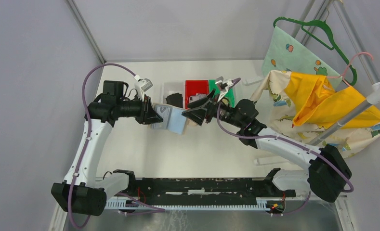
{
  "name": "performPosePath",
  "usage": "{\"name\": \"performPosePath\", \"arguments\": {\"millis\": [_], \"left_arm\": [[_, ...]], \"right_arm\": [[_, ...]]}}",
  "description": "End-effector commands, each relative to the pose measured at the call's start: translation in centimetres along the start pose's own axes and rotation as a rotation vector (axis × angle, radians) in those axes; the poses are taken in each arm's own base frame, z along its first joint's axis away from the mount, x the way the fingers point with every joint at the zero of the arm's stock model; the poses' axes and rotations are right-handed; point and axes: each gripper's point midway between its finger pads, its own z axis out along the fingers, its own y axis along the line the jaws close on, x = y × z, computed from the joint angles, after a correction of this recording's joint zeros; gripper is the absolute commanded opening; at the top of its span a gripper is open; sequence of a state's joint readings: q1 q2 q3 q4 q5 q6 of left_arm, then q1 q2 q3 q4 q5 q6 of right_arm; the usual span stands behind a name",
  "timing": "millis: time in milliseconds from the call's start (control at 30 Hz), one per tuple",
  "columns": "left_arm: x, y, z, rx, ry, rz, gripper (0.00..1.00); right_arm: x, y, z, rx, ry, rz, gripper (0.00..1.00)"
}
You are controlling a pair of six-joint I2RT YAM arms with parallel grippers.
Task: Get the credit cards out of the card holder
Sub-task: Remove the credit card from the card holder.
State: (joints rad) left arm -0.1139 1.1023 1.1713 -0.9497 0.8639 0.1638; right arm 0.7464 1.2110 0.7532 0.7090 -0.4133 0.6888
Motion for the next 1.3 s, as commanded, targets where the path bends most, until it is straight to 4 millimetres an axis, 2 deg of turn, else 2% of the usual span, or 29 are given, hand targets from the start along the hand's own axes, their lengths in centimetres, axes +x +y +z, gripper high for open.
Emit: {"name": "performPosePath", "arguments": {"millis": [0, 133, 233, 500, 833, 967, 1267], "left_arm": [[-1.4, -0.9, -0.7, 0.011, -0.043, 0.111, 0.02], [-1.4, -1.4, -0.7, 0.044, -0.048, 0.1, 0.04], [-1.5, -1.9, -0.8, 0.066, -0.051, 0.096, 0.04], [-2.2, -4.8, -1.3, 0.208, -0.076, 0.061, 0.06], [-3.0, -8.2, -2.8, 0.349, -0.096, 0.059, 0.09], [-2.9, -8.4, -2.8, 0.372, -0.092, 0.04, 0.19], [-2.7, -8.9, -2.9, 0.413, -0.088, 0.021, 0.29]], "right_arm": [[1.5, 4.5, 1.7, -0.187, 0.06, 0.07, 0.72], [3.7, 5.3, 2.5, -0.246, 0.097, 0.155, 0.71], [4.9, 4.8, 2.5, -0.246, 0.108, 0.195, 0.71], [6.4, 3.9, 3.1, -0.252, 0.126, 0.242, 0.69], [6.5, 3.9, 3.1, -0.256, 0.123, 0.252, 0.66], [6.0, 4.5, 3.2, -0.281, 0.109, 0.272, 0.63], [5.1, 6.6, 4.4, -0.39, 0.072, 0.337, 0.47]]}}
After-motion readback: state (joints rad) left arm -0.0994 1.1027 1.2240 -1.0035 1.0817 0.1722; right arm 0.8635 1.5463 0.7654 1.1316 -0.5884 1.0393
